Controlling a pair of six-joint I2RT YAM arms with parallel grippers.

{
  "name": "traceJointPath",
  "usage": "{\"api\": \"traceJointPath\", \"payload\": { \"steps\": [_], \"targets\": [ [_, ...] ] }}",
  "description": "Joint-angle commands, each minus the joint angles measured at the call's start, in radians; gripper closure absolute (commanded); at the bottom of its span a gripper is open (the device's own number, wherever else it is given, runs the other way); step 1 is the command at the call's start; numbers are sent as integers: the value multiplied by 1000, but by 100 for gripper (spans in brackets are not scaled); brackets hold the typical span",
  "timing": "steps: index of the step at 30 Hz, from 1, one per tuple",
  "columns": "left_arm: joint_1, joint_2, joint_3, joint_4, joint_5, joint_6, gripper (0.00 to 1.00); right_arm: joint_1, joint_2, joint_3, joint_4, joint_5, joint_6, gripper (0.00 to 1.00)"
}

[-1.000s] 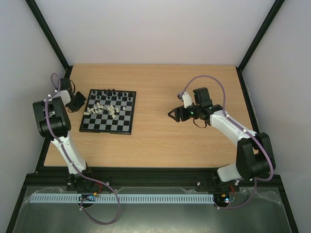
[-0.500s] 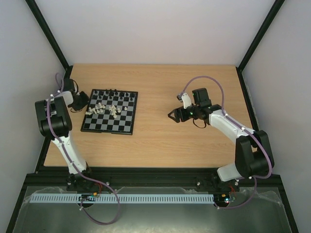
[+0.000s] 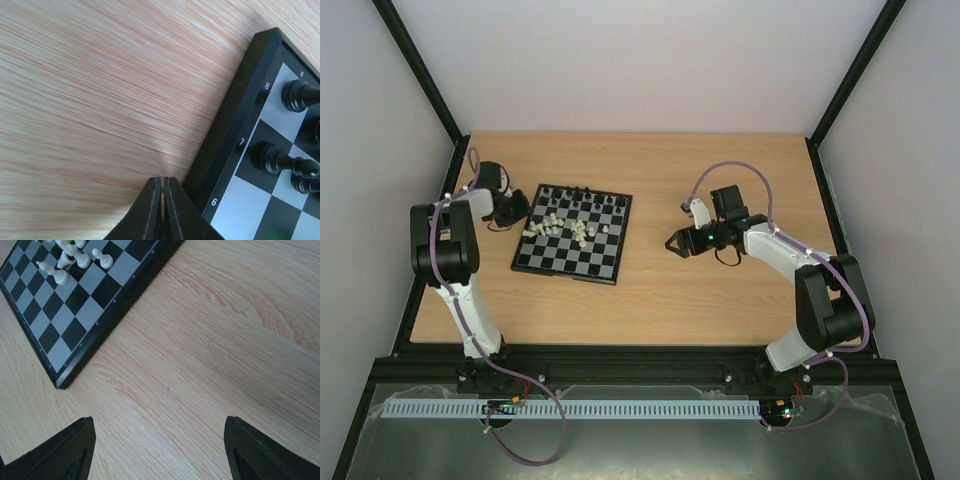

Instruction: Set up the chess pieces on the board

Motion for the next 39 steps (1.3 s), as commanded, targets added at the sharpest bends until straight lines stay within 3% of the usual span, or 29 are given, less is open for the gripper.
{"api": "traceJointPath", "payload": {
  "steps": [1,29,34,39],
  "targets": [
    [-62,2,-47,-100,49,21,98,0,16,20,-46,-4,-23,28],
    [-382,-83,-187,-100,94,11,98,-4,76,59,-111,49,-49,29],
    [-418,-109,-235,-77,107,-8,98,-82,55,65,-121,90,40,29],
    [-456,-112,-270,-53,117,-18,98,-157,94,54,-122,95,121,36]
  ]
}}
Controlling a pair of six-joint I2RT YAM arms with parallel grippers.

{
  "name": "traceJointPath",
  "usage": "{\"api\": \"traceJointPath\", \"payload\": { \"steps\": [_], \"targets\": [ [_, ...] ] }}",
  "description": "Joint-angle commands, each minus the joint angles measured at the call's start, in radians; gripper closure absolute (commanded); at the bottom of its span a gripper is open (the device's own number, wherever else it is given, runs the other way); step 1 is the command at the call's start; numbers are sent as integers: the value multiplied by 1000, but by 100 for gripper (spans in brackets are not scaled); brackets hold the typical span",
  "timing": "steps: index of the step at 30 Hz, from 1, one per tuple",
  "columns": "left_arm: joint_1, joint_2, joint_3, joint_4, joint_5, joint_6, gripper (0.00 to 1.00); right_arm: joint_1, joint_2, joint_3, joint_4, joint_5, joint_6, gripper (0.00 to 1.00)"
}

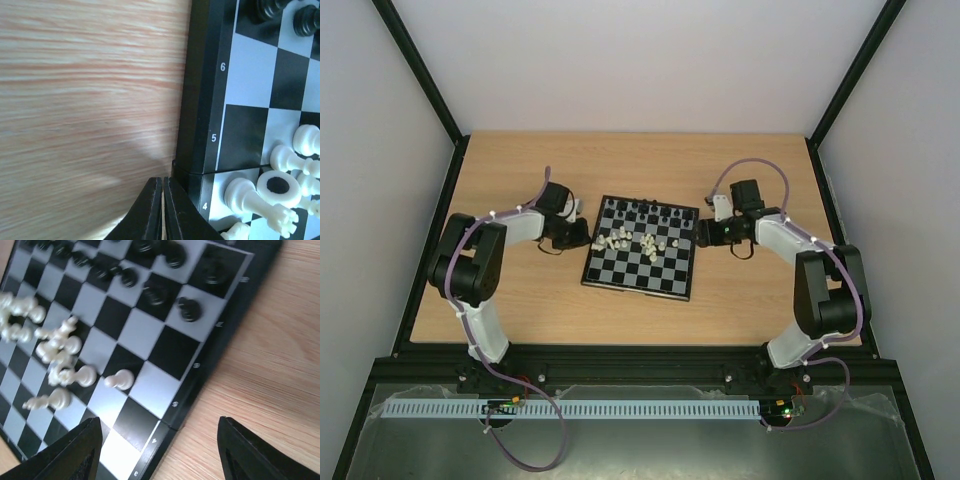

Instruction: Set up the chess pieces on the board

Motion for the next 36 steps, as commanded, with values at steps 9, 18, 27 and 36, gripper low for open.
{"api": "traceJointPath", "payload": {
  "steps": [9,18,27,36],
  "targets": [
    [-95,14,-109,-35,31,-40,98,-59,140,23,-58,-29,101,54],
    [-140,7,-151,-8,49,-49,98,-64,187,24,-69,-64,94,68],
    [-174,-56,-238,16,54,-61,98,-65,208,11,-125,-144,60,72],
    [-183,-166,-360,42,25,-96,97,-63,163,-23,-133,-161,52,73]
  ]
}}
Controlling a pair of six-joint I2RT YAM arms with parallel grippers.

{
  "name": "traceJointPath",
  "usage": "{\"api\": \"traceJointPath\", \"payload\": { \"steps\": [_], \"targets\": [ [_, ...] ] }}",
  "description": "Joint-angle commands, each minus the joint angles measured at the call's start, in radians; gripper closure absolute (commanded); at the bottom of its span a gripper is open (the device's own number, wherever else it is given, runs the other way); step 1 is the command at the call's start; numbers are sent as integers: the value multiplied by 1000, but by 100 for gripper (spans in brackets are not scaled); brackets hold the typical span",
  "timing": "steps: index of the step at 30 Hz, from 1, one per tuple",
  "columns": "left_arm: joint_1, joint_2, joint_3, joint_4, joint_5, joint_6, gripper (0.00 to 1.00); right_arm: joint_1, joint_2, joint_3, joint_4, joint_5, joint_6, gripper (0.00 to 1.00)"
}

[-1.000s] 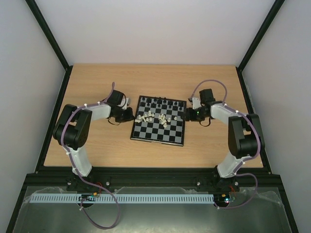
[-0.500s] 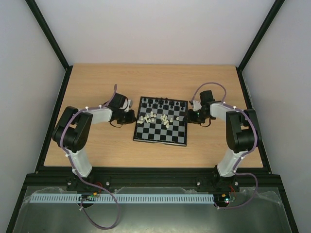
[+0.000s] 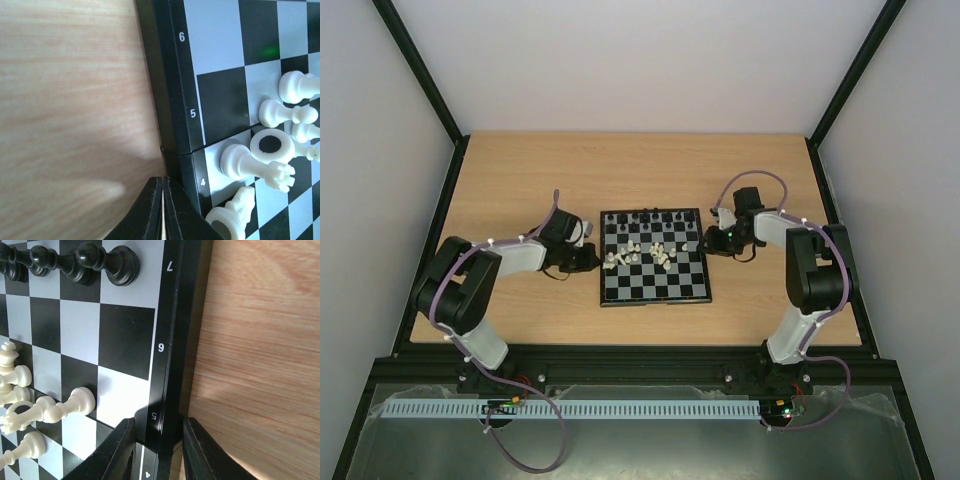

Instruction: Set up the chess pieces on the board

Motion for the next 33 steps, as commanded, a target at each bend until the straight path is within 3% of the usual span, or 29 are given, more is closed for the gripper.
{"api": "traceJointPath", "payload": {
  "steps": [1,10,15,21,26,30,33],
  "targets": [
    [-40,-4,-91,-146,15,-28,97,30,-19,-43,-90,-111,-15,73],
    [-35,-140,-65,-259,-127,-114,96,5,-92,-28,-113,-74,-27,72],
    [-33,-230,51,-399,-202,-82,75,-75,-199,25,-170,-22,-83,66],
    [-39,-329,222,-444,-167,68,66,-66,-427,1,-148,-62,-215,48],
    [-50,-421,244,-337,-220,184,57,67,-524,-52,-98,-42,-318,46],
    [-55,-502,194,-279,-276,261,50,243,-488,-42,-121,72,-379,52],
    [-56,-583,101,-218,-345,272,39,320,-427,-12,-143,126,-396,58]
  ]
}}
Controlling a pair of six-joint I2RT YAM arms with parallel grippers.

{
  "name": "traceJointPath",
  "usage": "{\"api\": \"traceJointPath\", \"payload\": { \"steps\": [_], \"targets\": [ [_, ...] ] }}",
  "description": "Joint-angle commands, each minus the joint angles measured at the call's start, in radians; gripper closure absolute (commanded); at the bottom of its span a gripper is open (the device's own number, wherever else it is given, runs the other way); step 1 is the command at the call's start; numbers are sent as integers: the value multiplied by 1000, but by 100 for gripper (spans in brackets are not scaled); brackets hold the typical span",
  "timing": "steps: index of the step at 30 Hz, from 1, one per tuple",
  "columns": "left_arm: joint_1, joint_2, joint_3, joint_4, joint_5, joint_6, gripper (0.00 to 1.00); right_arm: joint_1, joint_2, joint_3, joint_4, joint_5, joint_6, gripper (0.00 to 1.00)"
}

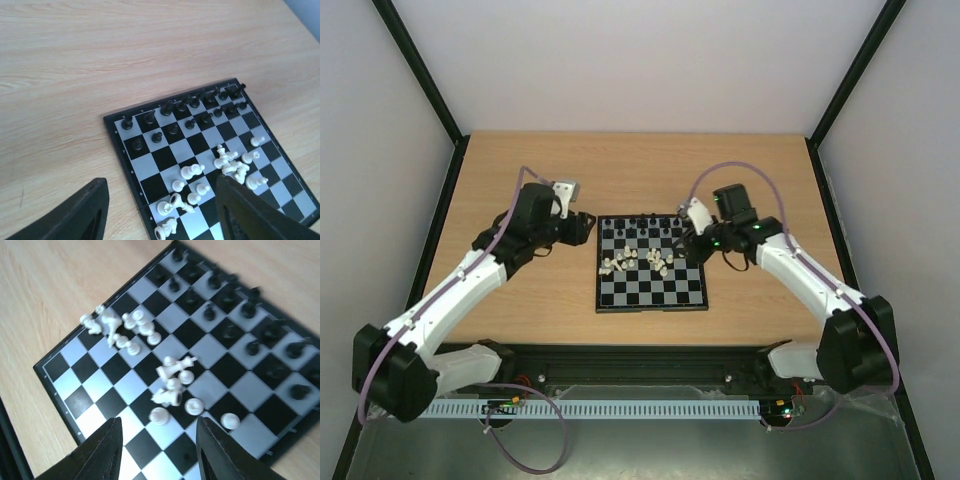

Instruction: Set up the chess pieces on the board

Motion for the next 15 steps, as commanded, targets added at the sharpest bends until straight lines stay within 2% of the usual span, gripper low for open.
{"api": "traceJointPath", "payload": {
  "steps": [1,8,15],
  "targets": [
    [-5,-105,-119,83,-113,76,37,92,83,27,-62,107,-74,59],
    [-4,-119,-113,56,-214,64,36,188,219,92,-112,207,-100,61],
    [-5,-103,-108,42,-250,61,36,215,306,122,-125,220,-106,62]
  ]
}}
